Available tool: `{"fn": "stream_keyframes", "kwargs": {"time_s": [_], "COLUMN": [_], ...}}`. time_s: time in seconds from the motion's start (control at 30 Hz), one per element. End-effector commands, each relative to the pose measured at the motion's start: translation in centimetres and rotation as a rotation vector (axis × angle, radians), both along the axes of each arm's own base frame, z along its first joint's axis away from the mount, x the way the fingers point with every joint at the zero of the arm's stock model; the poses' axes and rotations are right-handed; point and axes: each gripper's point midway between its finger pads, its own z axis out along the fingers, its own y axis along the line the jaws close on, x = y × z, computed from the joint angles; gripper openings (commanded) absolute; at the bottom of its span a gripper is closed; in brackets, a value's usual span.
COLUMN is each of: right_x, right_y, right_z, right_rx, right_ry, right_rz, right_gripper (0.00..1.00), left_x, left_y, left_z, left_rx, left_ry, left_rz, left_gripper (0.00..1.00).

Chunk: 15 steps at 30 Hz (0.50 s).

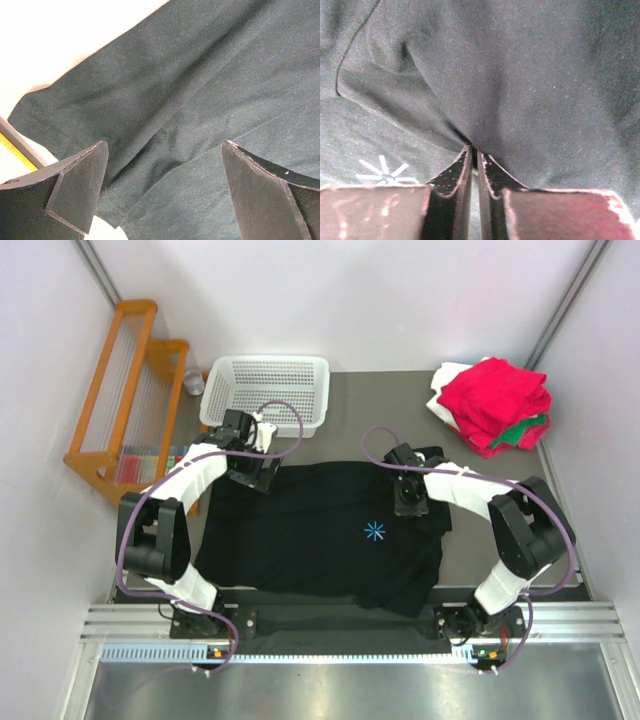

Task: Fold and stack the t-shirts
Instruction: Fold the tshirt

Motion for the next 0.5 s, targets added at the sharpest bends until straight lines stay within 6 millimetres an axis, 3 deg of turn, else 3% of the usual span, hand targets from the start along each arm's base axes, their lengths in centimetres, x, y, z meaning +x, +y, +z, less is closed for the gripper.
{"fn": "stream_keyframes", "kwargs": {"time_s": [0.0,0.33,0.47], "right_x": [-0.4,0.1,1.0], "right_y": [-0.7,-0.7,-0.3], "right_z": [-1.6,0.4,3.3], "right_rx": [-0.028,-0.025,-0.001], "right_ry": [0.031,-0.006,-0.057], "right_rz": [-0.009,-0.003,0.006], "right_gripper": [0.04,0.0,0.0], "left_x": [0.8,0.8,0.8], "left_y": [0.1,-0.1,-0.1], "left_z": [1.9,1.9,1.8], "left_rx": [0.004,-0.004,-0.006], "left_ry": [-0.067,-0.065,-0.063], "left_rz": [-0.013,-0.011,-0.013], "left_gripper": [0.99,0.99,0.99]}}
